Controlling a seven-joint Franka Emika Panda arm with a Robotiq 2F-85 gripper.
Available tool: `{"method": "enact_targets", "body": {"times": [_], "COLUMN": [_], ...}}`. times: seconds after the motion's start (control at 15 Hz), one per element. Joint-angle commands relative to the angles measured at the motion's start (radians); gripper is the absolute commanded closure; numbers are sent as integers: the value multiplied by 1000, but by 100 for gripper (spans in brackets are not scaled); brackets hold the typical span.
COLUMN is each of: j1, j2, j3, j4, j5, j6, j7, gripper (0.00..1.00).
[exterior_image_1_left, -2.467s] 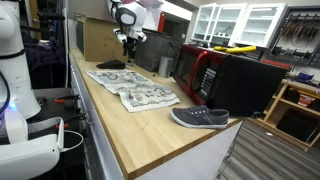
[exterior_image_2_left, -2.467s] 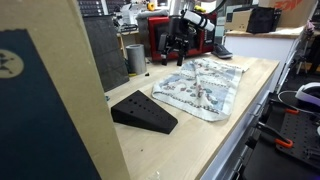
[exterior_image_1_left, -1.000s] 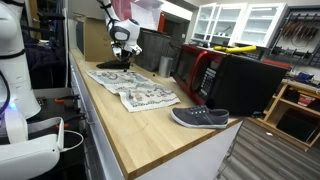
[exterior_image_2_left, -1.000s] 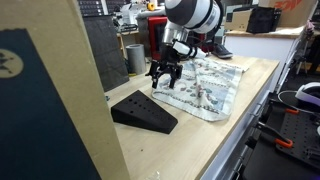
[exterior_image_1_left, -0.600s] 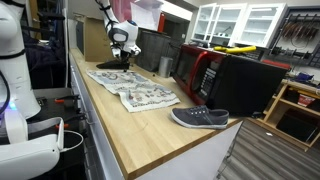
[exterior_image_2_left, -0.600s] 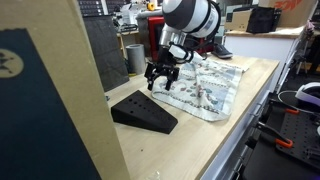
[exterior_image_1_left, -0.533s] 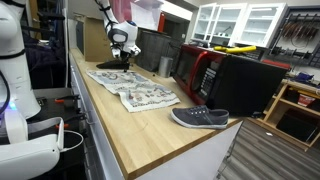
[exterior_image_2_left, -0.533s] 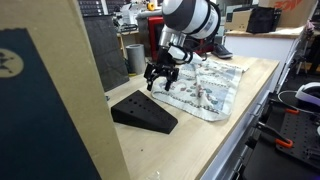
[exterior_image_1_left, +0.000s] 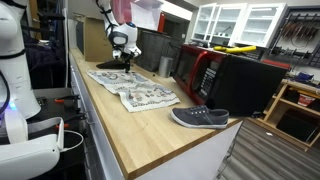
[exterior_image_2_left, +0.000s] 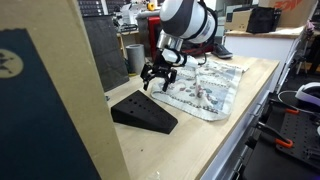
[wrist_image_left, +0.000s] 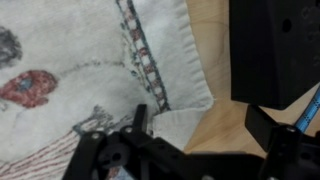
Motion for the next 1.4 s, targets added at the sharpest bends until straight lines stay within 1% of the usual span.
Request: {"method": "enact_targets", "body": {"times": [0.0, 0.53, 0.87, 1.13, 1.33], "j1": [17, 58, 93, 104, 99], "j2": [25, 47, 59, 45, 37], "j3": [2, 3, -7, -10, -9], "j4": [32, 73, 106, 141, 170], "j5": [-6, -12, -47, -80, -100], "j6": [35, 53, 80, 109, 136], "j7": [63, 140, 185, 206, 195], "gripper": [0, 0, 0, 0, 0]}}
